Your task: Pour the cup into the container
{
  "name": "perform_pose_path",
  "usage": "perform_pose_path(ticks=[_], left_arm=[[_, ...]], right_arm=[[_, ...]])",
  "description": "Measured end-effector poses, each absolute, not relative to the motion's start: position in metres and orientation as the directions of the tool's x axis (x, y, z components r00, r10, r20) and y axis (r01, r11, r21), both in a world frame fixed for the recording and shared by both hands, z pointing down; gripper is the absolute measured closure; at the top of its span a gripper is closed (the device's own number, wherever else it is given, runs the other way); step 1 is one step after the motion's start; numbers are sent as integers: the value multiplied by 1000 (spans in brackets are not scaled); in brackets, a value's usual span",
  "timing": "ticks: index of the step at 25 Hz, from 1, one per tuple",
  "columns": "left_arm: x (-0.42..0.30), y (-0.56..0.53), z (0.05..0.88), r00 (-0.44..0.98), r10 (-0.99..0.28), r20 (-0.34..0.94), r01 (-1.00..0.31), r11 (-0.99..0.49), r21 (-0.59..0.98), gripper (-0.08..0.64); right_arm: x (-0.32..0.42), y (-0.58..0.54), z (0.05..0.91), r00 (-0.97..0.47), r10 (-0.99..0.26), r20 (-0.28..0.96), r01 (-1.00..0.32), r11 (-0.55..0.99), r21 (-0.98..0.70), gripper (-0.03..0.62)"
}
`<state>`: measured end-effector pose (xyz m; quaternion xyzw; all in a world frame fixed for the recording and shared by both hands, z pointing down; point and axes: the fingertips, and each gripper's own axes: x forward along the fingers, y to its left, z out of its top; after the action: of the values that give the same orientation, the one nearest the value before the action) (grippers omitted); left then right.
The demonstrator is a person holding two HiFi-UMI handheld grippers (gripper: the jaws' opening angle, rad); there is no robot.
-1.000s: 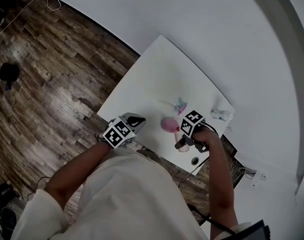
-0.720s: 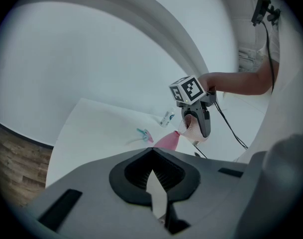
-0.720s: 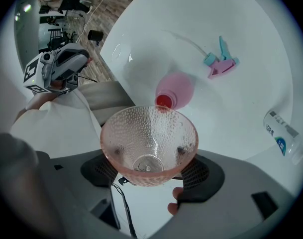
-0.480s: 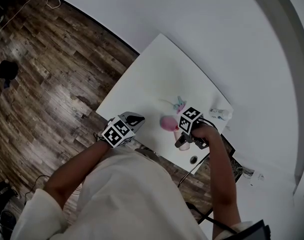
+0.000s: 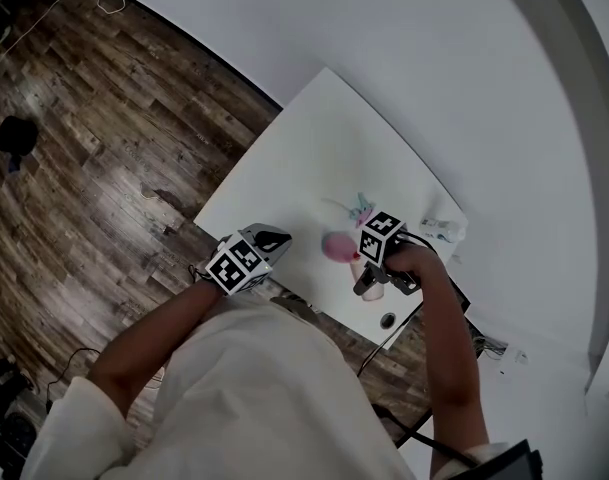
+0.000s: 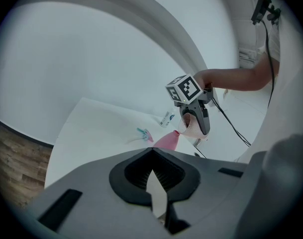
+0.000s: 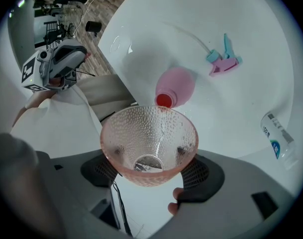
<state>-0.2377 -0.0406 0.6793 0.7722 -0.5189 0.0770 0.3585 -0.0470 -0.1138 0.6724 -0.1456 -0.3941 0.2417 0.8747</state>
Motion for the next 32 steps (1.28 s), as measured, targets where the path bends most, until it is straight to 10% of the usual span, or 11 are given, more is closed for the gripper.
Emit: perform_pose_path(ticks=[15, 32], left_arm=[[-230, -37, 666, 493, -700, 517, -852, -268, 449, 549], [-221, -78, 628, 442, -750, 491, -859, -198, 472, 549]], right_arm=[[-55, -109, 677, 550, 519, 654, -262, 851, -455, 229], [-90, -133, 642, -221, 329, 918, -218, 901, -375, 229]])
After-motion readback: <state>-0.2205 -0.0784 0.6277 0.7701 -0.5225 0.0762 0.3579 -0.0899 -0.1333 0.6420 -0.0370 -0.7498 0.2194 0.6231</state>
